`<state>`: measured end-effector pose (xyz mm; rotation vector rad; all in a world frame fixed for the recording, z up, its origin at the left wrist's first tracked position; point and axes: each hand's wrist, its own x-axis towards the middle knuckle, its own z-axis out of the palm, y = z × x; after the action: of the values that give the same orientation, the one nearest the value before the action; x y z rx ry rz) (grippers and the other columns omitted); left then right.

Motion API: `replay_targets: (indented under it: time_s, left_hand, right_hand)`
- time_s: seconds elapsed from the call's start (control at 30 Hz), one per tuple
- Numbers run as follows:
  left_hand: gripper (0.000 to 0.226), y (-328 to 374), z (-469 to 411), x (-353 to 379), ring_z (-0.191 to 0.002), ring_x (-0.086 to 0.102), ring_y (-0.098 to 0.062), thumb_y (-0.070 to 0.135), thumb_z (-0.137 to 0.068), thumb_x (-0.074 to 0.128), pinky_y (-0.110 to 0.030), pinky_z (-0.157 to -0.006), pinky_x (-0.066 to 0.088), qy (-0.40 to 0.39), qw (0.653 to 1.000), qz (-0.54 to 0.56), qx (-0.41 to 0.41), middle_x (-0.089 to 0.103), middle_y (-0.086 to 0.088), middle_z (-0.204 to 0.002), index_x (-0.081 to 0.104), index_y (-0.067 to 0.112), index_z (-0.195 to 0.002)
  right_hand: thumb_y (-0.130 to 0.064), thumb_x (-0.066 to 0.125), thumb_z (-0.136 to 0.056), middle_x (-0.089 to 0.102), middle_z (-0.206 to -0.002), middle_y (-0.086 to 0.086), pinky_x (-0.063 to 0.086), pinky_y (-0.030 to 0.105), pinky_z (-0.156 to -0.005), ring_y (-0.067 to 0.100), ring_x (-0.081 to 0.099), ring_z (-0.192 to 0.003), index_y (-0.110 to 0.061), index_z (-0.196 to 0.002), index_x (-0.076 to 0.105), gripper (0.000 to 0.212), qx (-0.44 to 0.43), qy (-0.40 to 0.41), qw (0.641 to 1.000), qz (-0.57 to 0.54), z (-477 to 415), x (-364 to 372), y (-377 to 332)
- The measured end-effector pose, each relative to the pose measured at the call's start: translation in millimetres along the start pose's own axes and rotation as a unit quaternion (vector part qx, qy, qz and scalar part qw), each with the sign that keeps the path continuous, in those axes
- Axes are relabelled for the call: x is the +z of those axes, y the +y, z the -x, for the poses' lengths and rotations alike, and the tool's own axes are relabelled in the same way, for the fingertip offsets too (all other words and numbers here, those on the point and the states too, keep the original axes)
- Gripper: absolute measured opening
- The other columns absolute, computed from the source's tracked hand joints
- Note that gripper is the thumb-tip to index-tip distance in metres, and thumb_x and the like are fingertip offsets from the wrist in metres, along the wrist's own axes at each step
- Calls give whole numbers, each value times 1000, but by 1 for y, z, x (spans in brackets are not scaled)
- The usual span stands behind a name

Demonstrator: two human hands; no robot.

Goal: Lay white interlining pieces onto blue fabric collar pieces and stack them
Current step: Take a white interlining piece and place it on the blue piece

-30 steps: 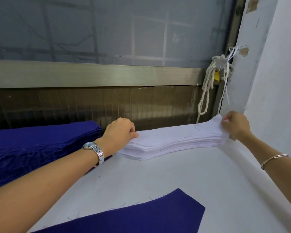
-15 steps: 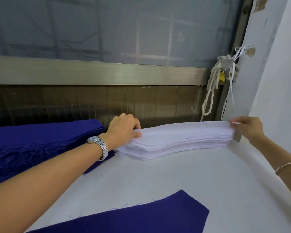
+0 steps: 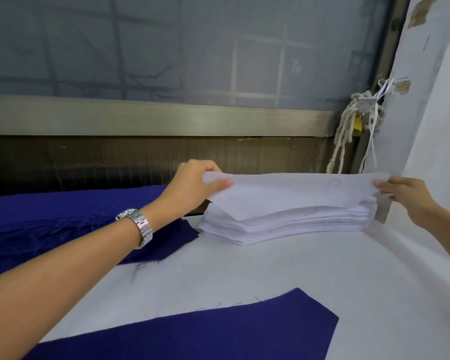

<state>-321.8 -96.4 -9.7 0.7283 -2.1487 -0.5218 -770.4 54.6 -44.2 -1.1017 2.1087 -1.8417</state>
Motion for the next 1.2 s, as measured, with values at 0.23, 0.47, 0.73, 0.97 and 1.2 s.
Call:
replay_targets:
  time_s: [0.23, 0.47, 0.73, 0.97, 1.2]
  left_hand:
    - [15, 0, 46, -71, -53, 53, -3, 29, -94, 66, -12, -54, 46, -76, 993, 31, -79, 72, -2, -80, 76, 19, -91]
    - [27, -26, 122, -142, -52, 48, -9, 42, -91, 63, -16, -56, 44, -166, 957, 43, -234, 62, 0, -61, 79, 20, -87]
    - [66, -56, 193, -199, -46, 37, -9, 67, -71, 71, -15, -49, 36, -231, 915, 15, -331, 54, -2, -53, 77, 10, -102]
    - [66, -73, 227, -222, -48, 44, -7, 75, -58, 78, -15, -45, 32, -350, 876, 19, -331, 62, 0, -60, 80, 20, -95]
    - [59, -81, 237, -220, -43, 41, -6, 77, -62, 71, -15, -47, 31, -380, 853, -30, -357, 69, -1, -66, 79, 25, -88]
  right_hand:
    - [-14, 77, -77, 55, -82, 15, 53, 16, -57, 14, 57, -64, 8, -96, 69, 30, 47, -153, 987, -27, 23, -10, -28]
    - [-17, 78, -73, 49, -62, 4, 42, 15, -46, 8, 47, -49, -10, -62, 69, 16, 83, -324, 942, 29, 80, 6, -56]
    - [-33, 87, -75, 50, -63, 13, 34, 21, -47, 18, 39, -58, -8, -63, 59, 40, 83, -467, 867, 155, 136, 44, -74]
    - [-44, 88, -75, 57, -62, 13, 39, 21, -47, 17, 47, -55, -9, -69, 64, 43, 71, -530, 827, 173, 168, 55, -73]
    - [-45, 84, -79, 65, -65, 9, 40, 22, -55, 16, 50, -57, -16, -65, 60, 40, 75, -560, 802, 195, 190, 65, -68]
